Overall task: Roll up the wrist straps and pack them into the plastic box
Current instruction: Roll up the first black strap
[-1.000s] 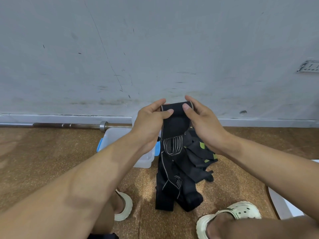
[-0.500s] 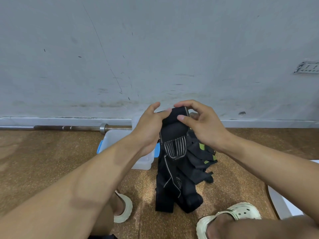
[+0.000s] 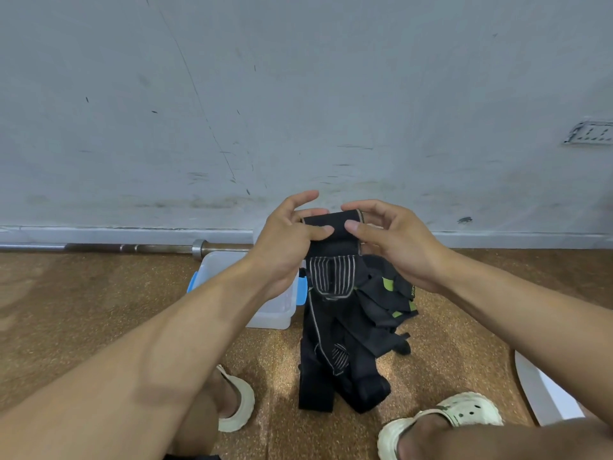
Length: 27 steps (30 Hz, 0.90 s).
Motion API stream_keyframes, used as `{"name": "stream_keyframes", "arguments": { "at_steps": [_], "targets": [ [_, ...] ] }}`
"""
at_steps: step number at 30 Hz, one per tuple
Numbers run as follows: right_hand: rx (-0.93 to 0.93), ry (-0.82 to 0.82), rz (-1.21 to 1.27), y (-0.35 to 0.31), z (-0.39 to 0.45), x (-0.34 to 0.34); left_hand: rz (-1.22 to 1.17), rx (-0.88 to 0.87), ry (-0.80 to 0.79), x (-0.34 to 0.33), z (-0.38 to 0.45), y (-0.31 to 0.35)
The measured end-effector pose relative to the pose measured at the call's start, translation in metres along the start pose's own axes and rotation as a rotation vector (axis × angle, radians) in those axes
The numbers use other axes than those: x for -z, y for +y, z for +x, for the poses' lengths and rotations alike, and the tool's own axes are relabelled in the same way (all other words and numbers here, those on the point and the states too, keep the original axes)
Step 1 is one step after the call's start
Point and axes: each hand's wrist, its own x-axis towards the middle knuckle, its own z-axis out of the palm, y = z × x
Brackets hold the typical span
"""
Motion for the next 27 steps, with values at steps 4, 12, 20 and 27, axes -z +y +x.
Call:
{"name": "stream_keyframes", "arguments": {
  "at_steps": [4,12,20,27],
  "targets": [
    [0.074,0.051,-0.021,0.0,-0.001,0.0,0.031,0.078,-0.028,0.003,0.0,0.001],
    [0.046,0.07,-0.006,-0.002,0.001,0.002,0.069,0.074,-0.074,0.005,0.003,-0.004],
    [-0.067,0.026,0.055,-0.013,0.005,0.0,0.025,0.034,-0.078,0.005,0.004,-0.001],
    [0.065,0.024,-0.132,-0.03,0.002,0.001,-0.044,0.157,-0.111,0.003,0.001,0.005]
  ]
}}
